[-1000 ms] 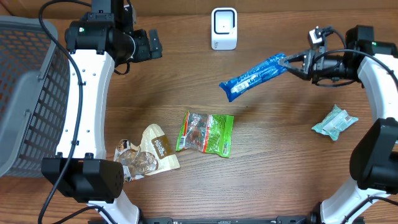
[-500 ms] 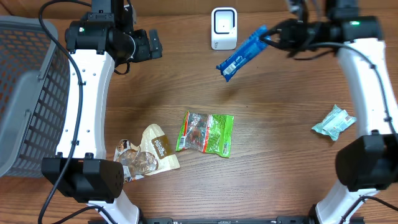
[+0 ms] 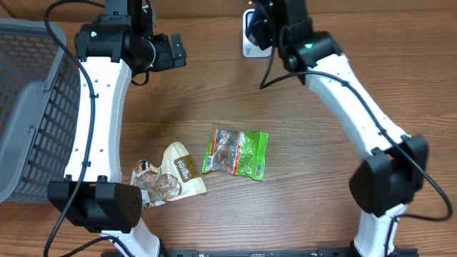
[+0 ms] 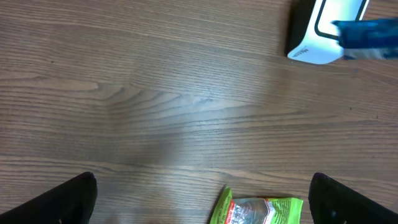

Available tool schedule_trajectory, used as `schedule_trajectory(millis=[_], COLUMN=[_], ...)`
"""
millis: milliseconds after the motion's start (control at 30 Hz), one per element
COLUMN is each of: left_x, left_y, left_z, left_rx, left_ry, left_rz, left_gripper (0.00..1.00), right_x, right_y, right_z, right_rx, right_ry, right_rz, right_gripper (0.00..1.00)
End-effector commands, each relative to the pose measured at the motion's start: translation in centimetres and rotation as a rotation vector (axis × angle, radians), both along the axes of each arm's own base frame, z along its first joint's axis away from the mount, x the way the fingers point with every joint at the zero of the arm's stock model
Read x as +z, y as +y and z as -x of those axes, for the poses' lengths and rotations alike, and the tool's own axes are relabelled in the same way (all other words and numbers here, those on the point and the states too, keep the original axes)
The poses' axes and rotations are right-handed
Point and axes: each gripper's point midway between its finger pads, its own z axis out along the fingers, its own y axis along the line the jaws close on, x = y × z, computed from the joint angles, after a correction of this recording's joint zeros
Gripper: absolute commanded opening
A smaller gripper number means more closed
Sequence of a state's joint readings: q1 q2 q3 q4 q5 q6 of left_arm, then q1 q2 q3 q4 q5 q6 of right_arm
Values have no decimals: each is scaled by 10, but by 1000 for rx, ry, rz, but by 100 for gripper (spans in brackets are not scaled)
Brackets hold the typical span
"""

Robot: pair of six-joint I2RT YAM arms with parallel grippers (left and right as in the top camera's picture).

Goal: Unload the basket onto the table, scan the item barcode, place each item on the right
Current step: 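Hold the Oreo pack in front of the scanner window with the right gripper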

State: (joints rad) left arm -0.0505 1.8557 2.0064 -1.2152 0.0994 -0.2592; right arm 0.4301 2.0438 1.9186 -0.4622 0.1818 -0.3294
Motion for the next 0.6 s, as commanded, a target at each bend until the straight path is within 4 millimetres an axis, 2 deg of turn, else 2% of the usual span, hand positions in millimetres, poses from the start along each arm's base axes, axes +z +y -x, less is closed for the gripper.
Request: schedule_trajectory(millis=[0, 100, 167, 367, 567], left_x=[4, 4, 4, 4, 4], left_y=[-1, -1, -1, -1, -1], left_z=[-2, -2, -2, -2, -2], left_rx=[7, 7, 7, 7, 7], left_ry=[-11, -11, -11, -11, -11], left_rz=[0, 0, 0, 0, 0], left_gripper=[100, 100, 100, 100, 100], right_x=[-9, -2, 3, 25, 40], right_y=[-14, -14, -11, -9, -7], right_z=[-27, -47, -52, -60, -66], right_rx=[24, 11, 28, 54, 59], right_ry=[-101, -206, -249, -364, -443], right_rz=[240, 298, 323, 400, 381], right_gripper=[4, 4, 4, 4, 4])
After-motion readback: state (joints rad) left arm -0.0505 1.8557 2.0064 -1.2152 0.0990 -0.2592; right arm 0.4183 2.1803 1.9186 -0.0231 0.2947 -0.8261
